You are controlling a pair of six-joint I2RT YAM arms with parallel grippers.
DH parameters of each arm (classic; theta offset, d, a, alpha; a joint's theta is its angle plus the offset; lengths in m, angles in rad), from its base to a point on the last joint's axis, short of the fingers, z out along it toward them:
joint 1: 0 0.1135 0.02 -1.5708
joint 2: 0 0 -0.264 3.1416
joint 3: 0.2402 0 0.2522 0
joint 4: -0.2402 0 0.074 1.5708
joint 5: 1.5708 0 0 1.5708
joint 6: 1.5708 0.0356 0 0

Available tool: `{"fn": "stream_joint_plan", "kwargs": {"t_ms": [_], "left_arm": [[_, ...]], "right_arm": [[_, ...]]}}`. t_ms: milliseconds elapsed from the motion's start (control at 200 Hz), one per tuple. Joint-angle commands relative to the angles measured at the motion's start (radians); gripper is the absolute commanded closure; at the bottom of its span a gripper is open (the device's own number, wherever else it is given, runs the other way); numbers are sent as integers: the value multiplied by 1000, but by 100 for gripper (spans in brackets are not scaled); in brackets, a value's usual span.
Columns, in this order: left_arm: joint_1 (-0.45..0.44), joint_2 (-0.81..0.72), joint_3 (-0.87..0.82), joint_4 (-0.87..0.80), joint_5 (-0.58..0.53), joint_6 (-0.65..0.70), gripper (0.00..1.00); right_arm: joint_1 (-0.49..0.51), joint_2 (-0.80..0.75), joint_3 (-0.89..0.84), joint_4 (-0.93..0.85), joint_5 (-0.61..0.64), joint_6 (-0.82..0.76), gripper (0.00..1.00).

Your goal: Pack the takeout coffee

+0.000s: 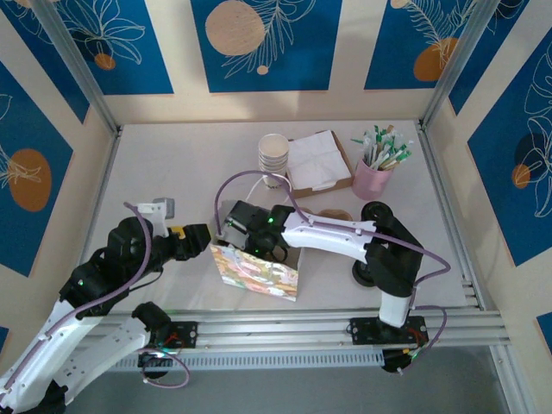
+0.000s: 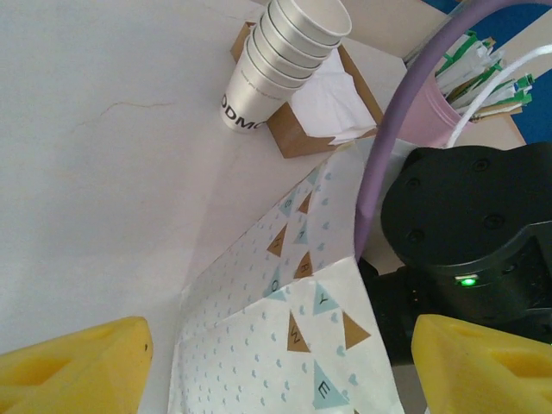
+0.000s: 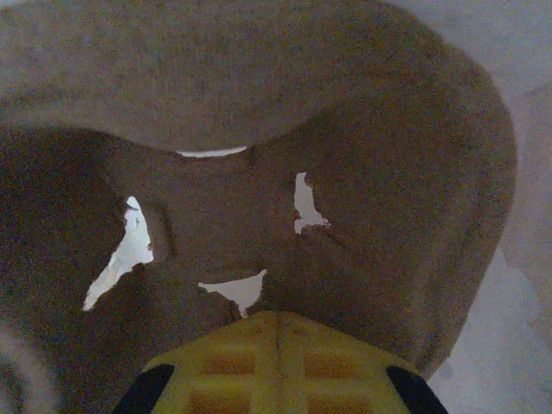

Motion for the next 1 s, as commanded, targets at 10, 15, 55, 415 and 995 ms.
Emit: {"fn": "stream_joint_plan", "kwargs": {"t_ms": [10,15,55,415,995], "left_arm": [[11,-2,21,2,24,14,21],[11,-1,21,2,24,13,21],[11,3,19,5,27,12,21],[11,16,21,16,35,10,22],[11,10,7,11,16,4,22]], "right_arm": [[-2,-39,-7,0,-20,12,100],[-1,-38,-8,0,-19,11,100],[-1,-23,-13,-3,-12,10,100],[-3,97,-31,0,14,14,100],[22,-102,73,-62,34,39,100]]}}
